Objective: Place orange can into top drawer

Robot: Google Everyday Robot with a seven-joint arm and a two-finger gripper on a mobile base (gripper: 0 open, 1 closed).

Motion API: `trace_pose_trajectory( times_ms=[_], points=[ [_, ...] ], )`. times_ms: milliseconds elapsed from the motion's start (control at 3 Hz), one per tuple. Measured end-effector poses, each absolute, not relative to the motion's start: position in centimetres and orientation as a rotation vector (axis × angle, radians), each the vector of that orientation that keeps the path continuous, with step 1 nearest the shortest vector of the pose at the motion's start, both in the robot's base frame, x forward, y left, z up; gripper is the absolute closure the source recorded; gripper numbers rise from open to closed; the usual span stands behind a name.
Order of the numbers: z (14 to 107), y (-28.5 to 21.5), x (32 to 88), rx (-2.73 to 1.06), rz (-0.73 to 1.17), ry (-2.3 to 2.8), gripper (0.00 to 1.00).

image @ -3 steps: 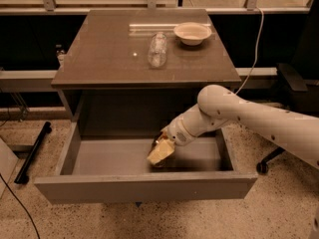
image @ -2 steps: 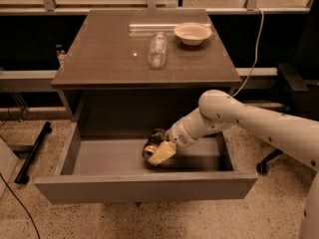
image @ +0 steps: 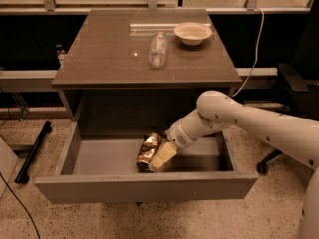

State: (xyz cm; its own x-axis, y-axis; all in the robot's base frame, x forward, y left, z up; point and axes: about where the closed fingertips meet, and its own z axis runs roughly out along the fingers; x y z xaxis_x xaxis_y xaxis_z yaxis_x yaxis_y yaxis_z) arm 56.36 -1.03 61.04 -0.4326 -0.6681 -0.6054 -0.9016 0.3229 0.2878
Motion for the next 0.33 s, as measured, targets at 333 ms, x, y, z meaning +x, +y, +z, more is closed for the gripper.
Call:
trace_pose_trajectory(
  times_ms=[333],
  points=[
    [61.04,-1.03,56.36,-1.394,0.851,2.218,0.00]
  ],
)
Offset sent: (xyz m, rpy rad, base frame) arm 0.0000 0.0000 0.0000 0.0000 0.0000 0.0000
